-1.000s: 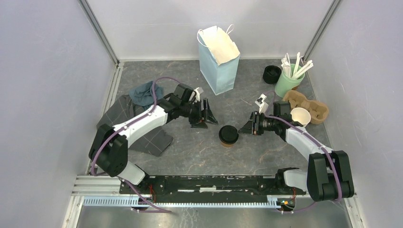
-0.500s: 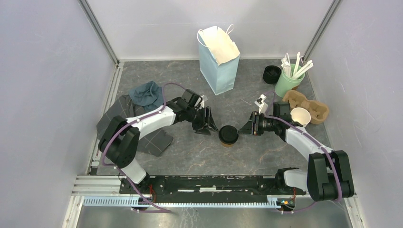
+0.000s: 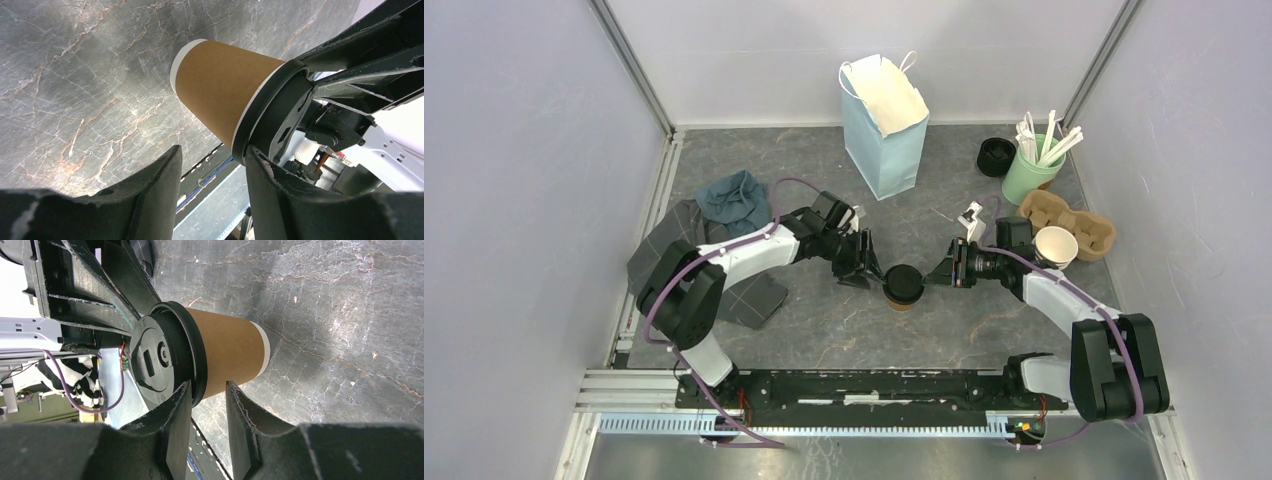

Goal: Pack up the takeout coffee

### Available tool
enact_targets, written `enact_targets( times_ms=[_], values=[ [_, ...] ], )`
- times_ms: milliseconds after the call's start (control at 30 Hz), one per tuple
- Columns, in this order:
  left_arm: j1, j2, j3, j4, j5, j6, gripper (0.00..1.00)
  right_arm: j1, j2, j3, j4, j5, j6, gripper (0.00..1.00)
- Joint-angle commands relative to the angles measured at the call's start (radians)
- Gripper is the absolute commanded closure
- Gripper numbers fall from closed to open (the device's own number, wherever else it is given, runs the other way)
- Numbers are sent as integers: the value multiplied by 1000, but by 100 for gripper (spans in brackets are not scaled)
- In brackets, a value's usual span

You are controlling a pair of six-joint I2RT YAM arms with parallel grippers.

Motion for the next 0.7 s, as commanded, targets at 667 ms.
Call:
enact_targets(
  times_ms=[667],
  values=[
    [-34, 39, -213, -49, -206, 122, 62, 9, 83, -69, -30, 155, -126, 65]
  ],
)
